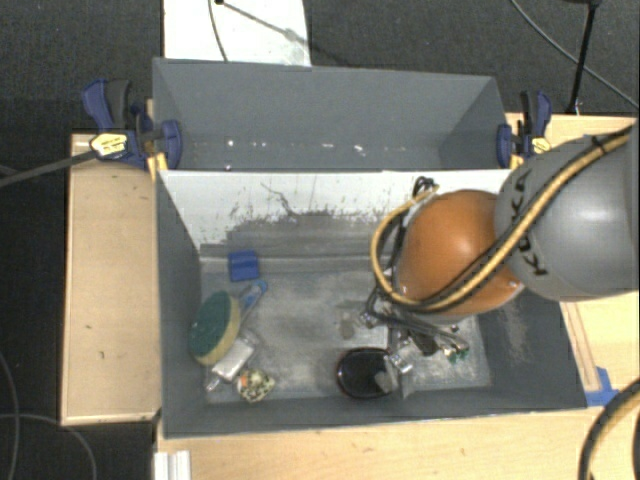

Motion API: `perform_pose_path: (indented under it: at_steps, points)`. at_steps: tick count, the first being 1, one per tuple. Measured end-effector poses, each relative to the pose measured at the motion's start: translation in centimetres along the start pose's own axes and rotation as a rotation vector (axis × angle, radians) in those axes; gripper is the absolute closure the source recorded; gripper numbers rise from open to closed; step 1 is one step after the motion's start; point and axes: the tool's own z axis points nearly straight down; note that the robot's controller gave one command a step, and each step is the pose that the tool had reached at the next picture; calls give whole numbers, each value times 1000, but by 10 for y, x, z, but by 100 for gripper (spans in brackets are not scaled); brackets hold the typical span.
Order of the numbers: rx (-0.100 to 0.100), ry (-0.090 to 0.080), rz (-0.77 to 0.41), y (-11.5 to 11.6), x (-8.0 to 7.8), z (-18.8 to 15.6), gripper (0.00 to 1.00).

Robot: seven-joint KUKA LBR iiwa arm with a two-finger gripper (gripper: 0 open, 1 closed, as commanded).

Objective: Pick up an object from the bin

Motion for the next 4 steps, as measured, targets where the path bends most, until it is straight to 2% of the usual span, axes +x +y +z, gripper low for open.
perform_pose_path:
  at_steps: [1,2,3,4]
  points:
    - [6,-7,24,6,0,29,0]
    - [5,-4,27,6,-1,29,0]
    - [3,-3,28,6,-1,29,100]
    - [2,-3,32,5,-3,-37,100]
